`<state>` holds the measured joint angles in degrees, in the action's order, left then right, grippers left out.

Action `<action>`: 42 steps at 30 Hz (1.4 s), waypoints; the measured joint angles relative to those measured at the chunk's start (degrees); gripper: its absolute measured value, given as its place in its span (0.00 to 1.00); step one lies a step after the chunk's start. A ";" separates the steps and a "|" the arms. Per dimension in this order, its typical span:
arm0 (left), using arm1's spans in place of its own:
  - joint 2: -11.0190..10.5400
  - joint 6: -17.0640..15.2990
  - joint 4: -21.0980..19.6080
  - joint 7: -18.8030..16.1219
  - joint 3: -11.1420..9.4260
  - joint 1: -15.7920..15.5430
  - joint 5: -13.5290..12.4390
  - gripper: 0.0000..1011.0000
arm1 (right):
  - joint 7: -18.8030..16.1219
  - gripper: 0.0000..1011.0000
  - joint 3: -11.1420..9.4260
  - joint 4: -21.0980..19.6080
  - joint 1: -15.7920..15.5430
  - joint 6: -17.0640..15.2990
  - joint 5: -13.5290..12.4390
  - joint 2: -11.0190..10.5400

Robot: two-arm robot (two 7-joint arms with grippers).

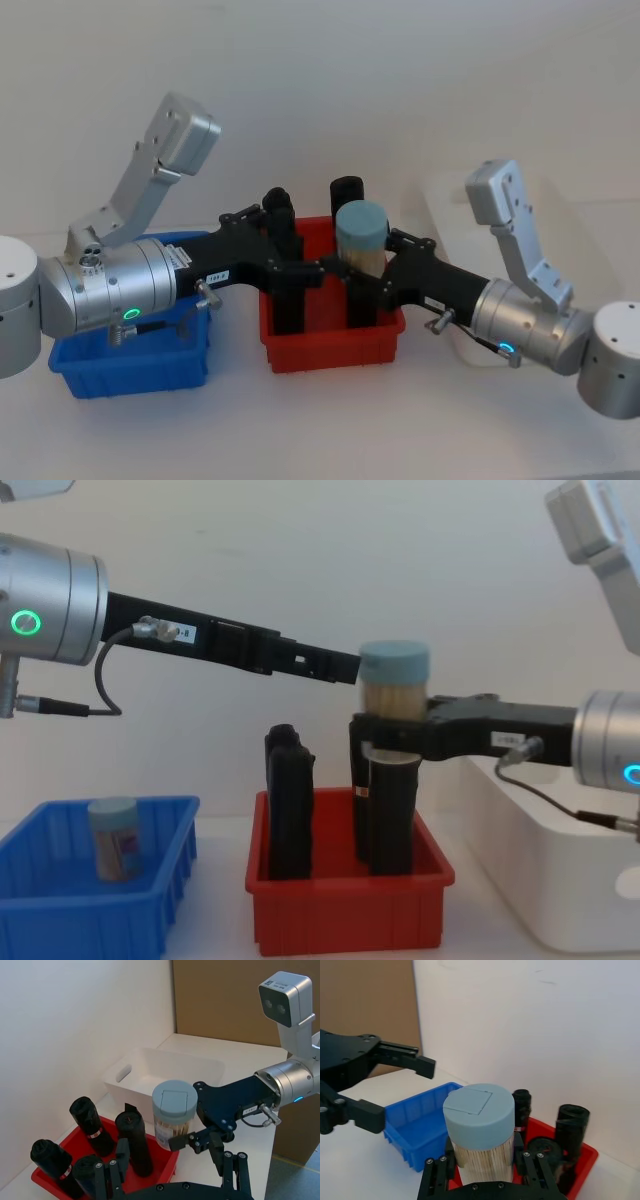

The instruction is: Pick the cotton swabs from the blue box and place them into the white box.

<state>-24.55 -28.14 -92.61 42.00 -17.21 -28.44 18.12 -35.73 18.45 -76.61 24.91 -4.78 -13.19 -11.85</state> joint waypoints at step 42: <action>-0.01 0.00 0.00 0.00 0.00 0.00 0.00 0.99 | 24.44 0.64 -6.04 -0.06 -4.19 -3.13 -4.85 -4.84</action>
<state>-24.56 -28.14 -92.61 42.00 -17.21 -28.44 18.12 -11.30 12.42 -76.67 20.72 -7.91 -18.04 -16.69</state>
